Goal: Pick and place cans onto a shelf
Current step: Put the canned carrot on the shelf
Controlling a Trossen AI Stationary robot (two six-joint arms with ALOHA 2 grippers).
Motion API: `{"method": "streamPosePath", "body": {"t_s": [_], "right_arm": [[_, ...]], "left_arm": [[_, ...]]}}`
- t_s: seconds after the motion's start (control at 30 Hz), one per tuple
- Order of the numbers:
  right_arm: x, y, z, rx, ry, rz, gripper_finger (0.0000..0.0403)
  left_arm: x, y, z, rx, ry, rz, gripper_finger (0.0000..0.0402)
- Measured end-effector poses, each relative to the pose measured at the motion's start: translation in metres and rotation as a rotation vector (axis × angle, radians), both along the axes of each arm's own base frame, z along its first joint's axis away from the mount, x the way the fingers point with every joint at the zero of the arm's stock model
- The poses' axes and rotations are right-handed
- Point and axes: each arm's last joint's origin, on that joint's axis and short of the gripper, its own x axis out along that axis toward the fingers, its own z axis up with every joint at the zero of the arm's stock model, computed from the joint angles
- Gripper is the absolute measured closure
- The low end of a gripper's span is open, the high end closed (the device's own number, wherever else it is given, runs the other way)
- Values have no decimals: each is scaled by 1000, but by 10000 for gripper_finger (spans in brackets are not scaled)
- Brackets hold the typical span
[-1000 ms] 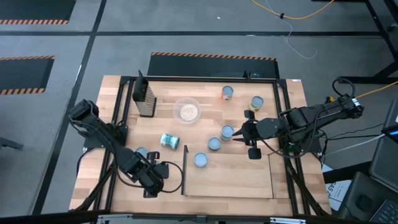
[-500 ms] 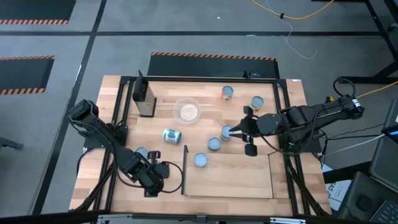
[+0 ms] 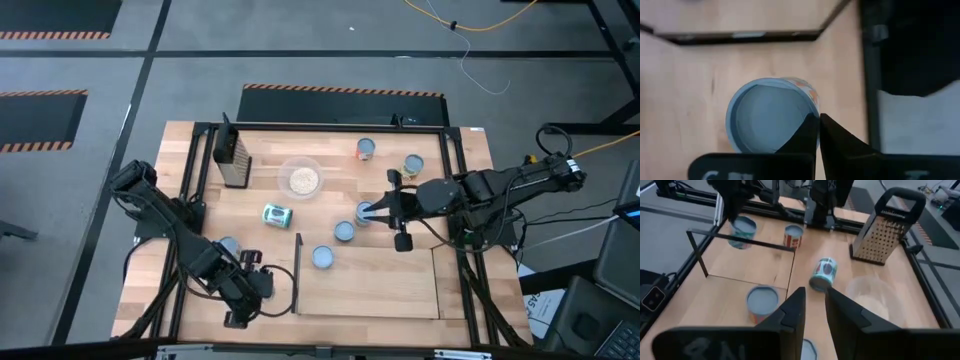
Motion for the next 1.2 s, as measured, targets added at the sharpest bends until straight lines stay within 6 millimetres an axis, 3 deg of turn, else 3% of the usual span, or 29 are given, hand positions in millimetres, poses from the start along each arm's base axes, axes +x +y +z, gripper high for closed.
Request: {"method": "streamPosePath", "body": {"t_s": [0.17,0.33,0.6,0.83,1.03,1.2], "right_arm": [[0,0,-1,1,5,-2,324],[0,0,-1,0,7,-2,324],[0,0,-1,28,9,9,324],[3,-4,1,36,-10,-2,324],[18,6,7,39,-131,239,324],[30,10,-2,52,-109,279,324]], "left_arm": [[0,-4,43,-112,1,-47,401],[1,-4,88,-175,-124,-113,401],[11,12,137,-20,-456,-251,401],[28,38,141,70,-508,-320,401],[45,55,133,55,-484,-382,401],[53,64,120,36,-436,-403,401]]}}
